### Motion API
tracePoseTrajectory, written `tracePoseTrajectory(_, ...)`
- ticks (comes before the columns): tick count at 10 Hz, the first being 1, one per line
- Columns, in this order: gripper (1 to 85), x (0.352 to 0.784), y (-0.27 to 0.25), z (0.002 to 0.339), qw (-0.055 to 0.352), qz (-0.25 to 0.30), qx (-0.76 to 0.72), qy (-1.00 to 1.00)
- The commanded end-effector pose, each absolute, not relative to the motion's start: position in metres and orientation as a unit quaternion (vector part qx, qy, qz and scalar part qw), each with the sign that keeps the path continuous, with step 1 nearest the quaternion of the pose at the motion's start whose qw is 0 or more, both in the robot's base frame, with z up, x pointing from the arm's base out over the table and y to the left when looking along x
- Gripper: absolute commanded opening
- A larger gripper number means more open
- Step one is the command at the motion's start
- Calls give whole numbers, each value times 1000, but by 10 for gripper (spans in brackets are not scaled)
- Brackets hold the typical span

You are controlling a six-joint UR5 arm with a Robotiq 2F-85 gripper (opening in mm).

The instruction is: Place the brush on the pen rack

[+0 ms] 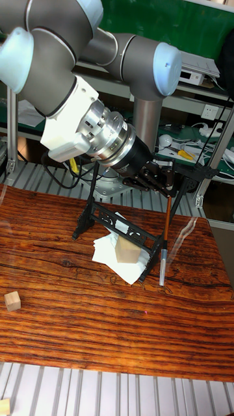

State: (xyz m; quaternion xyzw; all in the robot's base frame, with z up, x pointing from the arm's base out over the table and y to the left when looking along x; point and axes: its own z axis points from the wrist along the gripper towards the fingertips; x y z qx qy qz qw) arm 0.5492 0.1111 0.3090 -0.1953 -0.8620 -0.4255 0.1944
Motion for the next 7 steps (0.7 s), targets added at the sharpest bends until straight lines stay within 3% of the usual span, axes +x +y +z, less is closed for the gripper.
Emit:
tracePoseTrajectory(1,10,557,114,314,177,-438,-196,-859)
tracePoseTrajectory(7,10,555,110,319,160,-450,-185,-859)
